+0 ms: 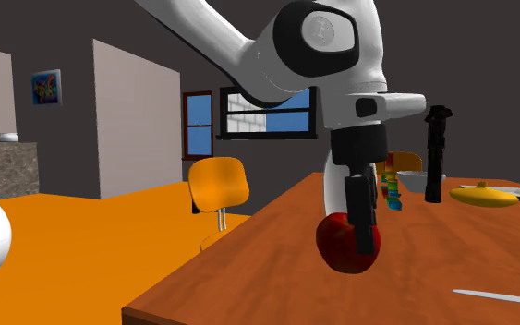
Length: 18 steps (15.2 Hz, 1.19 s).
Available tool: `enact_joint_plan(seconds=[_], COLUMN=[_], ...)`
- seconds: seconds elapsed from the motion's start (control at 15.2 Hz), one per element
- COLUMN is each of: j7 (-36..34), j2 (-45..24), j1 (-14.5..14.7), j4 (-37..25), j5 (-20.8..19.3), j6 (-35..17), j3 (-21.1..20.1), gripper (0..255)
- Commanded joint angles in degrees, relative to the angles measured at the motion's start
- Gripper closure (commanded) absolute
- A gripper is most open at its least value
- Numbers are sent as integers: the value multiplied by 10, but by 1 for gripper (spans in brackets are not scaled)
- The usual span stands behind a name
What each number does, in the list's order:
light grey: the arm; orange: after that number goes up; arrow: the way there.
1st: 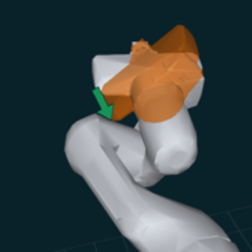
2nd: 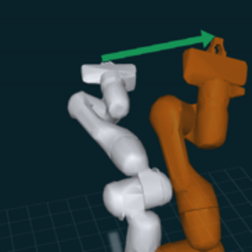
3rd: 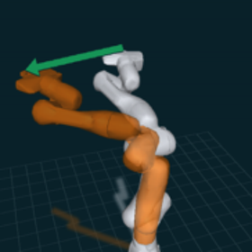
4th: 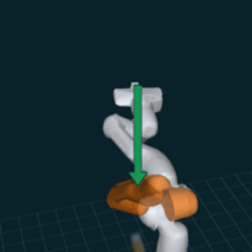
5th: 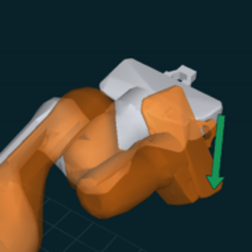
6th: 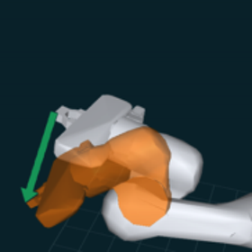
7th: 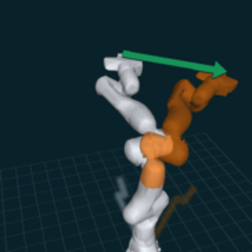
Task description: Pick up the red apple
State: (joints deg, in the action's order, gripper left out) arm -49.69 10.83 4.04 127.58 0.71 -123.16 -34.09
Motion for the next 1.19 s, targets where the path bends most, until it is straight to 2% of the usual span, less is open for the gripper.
enact_joint_plan(seconds=[0.0,0.99,1.12], j7=[-1,19,19], j2=[-2,29,29], j1=[0,1,1], j4=[0,-89,-90], j5=[0,16,16], j6=[1,117,118], j3=[-1,14,14], gripper=[255,255,255])
